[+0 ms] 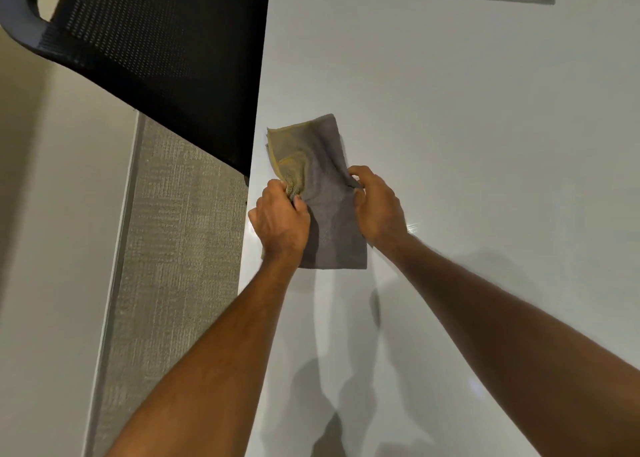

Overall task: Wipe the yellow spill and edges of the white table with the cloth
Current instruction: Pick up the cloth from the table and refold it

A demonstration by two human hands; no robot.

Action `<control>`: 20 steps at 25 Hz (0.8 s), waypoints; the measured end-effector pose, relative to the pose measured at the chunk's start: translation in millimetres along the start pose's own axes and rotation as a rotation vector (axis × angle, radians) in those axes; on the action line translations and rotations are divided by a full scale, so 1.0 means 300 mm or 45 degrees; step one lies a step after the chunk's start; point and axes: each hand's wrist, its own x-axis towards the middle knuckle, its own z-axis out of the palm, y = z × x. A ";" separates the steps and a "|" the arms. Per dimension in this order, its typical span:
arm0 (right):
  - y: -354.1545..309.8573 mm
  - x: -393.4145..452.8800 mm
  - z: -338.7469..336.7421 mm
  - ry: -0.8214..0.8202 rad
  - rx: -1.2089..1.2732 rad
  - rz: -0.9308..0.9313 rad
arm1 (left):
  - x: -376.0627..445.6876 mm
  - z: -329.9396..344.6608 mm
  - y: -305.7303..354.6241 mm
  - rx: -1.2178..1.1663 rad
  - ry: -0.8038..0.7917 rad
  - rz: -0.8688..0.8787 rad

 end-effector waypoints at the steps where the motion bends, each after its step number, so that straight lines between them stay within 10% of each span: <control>1: -0.002 -0.022 -0.010 -0.007 0.023 0.005 | -0.017 -0.008 0.007 -0.086 -0.035 -0.020; 9: 0.240 -0.378 -0.180 0.149 0.257 0.076 | -0.336 -0.064 0.094 -0.757 -0.853 -0.584; 20: 0.902 -1.084 -0.444 0.329 0.428 0.493 | -1.165 0.264 0.234 -0.231 -0.863 0.068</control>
